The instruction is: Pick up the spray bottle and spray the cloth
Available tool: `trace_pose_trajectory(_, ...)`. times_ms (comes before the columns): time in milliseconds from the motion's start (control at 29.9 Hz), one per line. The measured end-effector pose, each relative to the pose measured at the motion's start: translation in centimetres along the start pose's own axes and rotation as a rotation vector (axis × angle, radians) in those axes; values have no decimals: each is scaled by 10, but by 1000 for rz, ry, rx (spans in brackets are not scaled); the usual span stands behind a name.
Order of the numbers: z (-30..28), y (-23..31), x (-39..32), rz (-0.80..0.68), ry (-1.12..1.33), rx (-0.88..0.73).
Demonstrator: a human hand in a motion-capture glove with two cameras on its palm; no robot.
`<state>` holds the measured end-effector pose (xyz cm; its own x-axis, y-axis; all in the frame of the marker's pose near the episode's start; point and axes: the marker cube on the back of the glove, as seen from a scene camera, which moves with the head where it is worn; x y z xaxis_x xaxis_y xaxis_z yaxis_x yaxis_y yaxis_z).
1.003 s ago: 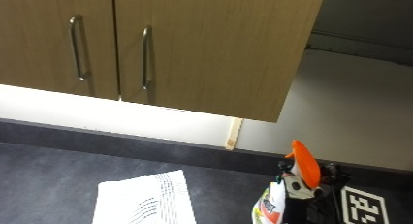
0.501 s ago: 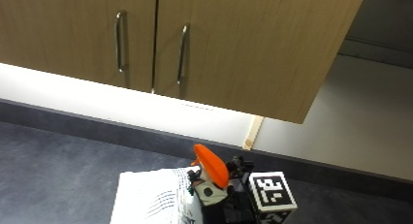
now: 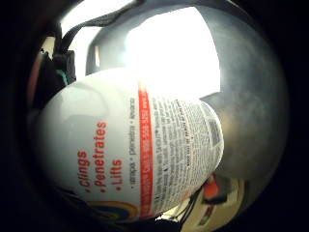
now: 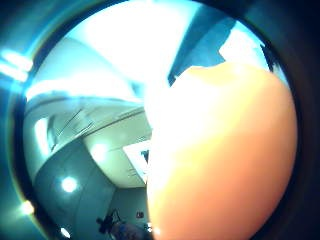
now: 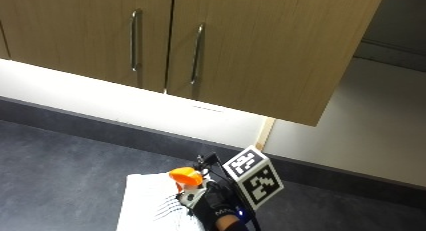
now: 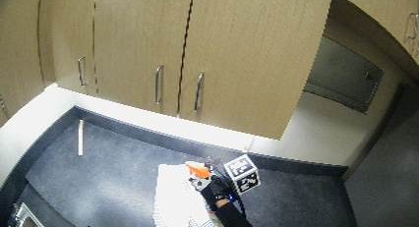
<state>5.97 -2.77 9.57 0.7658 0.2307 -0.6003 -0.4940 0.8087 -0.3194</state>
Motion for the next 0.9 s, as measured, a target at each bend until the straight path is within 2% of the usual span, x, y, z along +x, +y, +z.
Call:
trace_pose_trajectory(267,30,-23,30,466,384,-231)
trace_pose_trajectory(401,39,-27,47,585,511,-293)
trace_pose_trajectory(702,42,-24,49,548,474,-300)
trace_pose_trajectory(903,35,-17,37,317,289,-208)
